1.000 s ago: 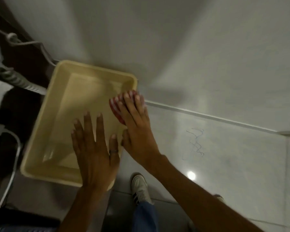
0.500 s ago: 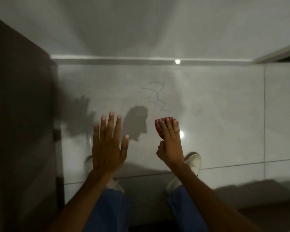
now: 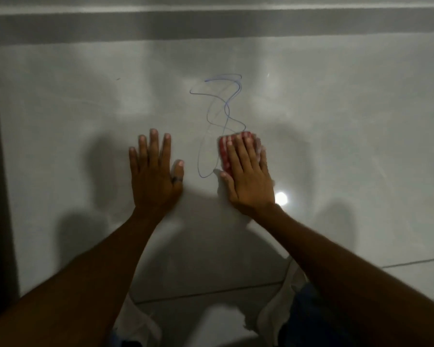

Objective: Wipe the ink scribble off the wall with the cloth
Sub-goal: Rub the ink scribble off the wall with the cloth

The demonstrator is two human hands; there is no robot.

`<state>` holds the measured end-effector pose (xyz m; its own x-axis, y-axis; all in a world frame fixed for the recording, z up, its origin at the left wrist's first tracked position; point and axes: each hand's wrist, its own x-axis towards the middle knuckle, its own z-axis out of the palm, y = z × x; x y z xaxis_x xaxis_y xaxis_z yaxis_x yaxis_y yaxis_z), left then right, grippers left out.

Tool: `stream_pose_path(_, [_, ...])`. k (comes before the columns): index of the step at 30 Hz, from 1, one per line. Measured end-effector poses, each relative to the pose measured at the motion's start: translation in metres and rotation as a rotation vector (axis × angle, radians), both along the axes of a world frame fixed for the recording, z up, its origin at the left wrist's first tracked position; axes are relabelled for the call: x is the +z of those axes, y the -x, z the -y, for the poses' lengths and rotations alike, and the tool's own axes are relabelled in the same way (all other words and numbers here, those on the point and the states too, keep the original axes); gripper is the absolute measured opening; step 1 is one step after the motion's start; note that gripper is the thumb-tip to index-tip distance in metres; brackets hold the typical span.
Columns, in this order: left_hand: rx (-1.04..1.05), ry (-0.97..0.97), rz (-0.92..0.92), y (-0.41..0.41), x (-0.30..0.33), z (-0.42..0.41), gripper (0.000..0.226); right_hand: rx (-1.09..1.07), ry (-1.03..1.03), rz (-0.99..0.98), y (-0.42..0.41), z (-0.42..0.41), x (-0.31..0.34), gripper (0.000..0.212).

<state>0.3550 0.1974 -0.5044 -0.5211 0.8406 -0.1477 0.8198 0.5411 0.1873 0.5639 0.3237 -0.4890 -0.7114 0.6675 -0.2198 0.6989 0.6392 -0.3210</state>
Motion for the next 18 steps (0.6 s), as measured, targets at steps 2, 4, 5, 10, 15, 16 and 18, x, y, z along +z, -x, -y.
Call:
stream_pose_path(2, [-0.001, -0.03, -0.007, 0.001, -0.003, 0.002, 0.07, -0.043, -0.072, 0.01, 0.01, -0.038, -0.007, 0.07])
stream_pose_path(4, [0.0, -0.05, -0.016, 0.001, -0.002, 0.002, 0.07, -0.298, -0.074, 0.02, 0.029, -0.065, -0.003, 0.069])
stream_pose_path(5, [0.0, -0.059, -0.023, 0.002, -0.002, 0.001, 0.07, -0.28, -0.078, 0.016, 0.036, -0.068, -0.002, 0.069])
stream_pose_path(10, [0.009, -0.109, -0.037, 0.001, -0.003, 0.0, 0.07, -0.072, -0.117, 0.003, 0.039, -0.09, -0.001, 0.067])
stream_pose_path(15, [0.016, -0.126, -0.037, 0.002, -0.003, -0.001, 0.07, 0.171, -0.122, 0.022, 0.053, -0.106, 0.001, 0.068])
stream_pose_path(16, [0.016, -0.126, -0.037, 0.001, -0.003, -0.001, 0.07, 0.089, -0.114, 0.03, 0.054, -0.116, 0.002, 0.068])
stream_pose_path(18, [0.015, -0.136, -0.046, 0.001, -0.002, 0.0, 0.07, -0.167, -0.105, 0.064, 0.065, -0.127, 0.007, 0.068])
